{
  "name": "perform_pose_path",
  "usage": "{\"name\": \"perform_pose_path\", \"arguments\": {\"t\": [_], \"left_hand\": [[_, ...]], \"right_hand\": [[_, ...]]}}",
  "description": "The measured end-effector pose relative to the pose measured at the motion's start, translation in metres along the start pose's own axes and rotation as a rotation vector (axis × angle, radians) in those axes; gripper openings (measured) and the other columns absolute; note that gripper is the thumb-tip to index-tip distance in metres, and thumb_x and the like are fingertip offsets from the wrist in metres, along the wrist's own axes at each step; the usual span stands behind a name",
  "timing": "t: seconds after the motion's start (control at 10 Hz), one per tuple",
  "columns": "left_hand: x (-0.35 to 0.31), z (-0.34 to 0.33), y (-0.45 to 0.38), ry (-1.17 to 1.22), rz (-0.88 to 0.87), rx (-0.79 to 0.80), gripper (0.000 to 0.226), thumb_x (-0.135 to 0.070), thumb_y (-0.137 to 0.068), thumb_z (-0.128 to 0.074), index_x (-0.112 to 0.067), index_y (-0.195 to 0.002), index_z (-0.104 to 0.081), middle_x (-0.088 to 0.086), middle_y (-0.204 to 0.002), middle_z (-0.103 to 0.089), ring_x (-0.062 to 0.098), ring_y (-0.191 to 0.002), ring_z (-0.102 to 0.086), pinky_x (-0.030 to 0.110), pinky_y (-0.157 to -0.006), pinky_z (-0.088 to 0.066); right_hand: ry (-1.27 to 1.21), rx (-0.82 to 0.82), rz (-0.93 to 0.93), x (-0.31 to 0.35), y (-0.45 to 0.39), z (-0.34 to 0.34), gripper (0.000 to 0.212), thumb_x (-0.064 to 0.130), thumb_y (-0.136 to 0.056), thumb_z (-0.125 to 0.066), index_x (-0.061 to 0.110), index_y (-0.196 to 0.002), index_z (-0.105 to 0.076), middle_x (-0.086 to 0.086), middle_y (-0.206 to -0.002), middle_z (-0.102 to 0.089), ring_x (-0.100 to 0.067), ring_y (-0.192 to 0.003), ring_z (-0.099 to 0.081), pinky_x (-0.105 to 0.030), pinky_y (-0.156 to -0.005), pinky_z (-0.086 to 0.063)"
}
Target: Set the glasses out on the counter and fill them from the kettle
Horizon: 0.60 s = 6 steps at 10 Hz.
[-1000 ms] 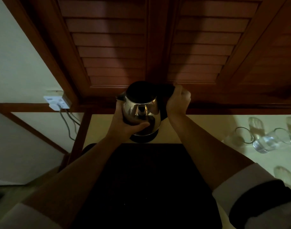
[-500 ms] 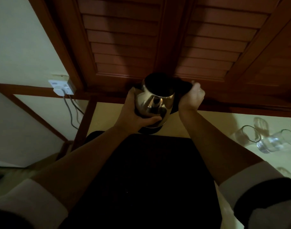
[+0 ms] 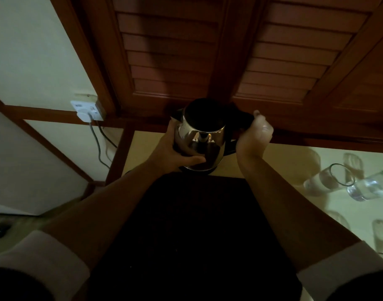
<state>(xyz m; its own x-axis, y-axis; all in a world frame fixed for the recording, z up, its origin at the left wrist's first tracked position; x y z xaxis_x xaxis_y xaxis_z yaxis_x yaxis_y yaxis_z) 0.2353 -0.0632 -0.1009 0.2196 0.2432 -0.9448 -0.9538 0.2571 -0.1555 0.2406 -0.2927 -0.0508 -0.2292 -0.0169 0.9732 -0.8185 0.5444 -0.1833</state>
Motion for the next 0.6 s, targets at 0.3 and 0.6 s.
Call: {"name": "perform_pose_path", "arguments": {"t": [0.3, 0.6], "left_hand": [[0.012, -0.003, 0.001, 0.006, 0.011, -0.005, 0.107, -0.011, -0.069, -0.1, -0.024, -0.151, -0.032, 0.008, -0.149, -0.06, 0.019, -0.137, -0.063, 0.046, -0.11, -0.056], [0.01, 0.012, 0.021, -0.154, 0.144, 0.016, 0.127, -0.053, -0.053, -0.105, -0.042, -0.155, -0.031, -0.012, -0.153, -0.052, 0.002, -0.14, -0.053, 0.029, -0.111, -0.051]], "right_hand": [[0.072, 0.047, 0.084, 0.001, -0.003, -0.005, 0.055, 0.012, -0.107, -0.035, 0.025, -0.053, -0.029, 0.017, -0.046, -0.035, -0.003, -0.041, -0.03, -0.012, -0.057, -0.04], [0.44, 0.256, -0.146, 0.028, 0.036, 0.034, 0.07, 0.069, -0.105, -0.023, 0.029, -0.16, -0.039, 0.004, -0.165, -0.044, -0.008, -0.147, -0.038, -0.028, -0.114, -0.026]]}}
Point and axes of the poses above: each hand's wrist, its own y-axis away from the middle knuckle, its own z-axis out of the back of the hand, x = y × z, the point moved 7 cm from there along -y, towards the middle knuckle
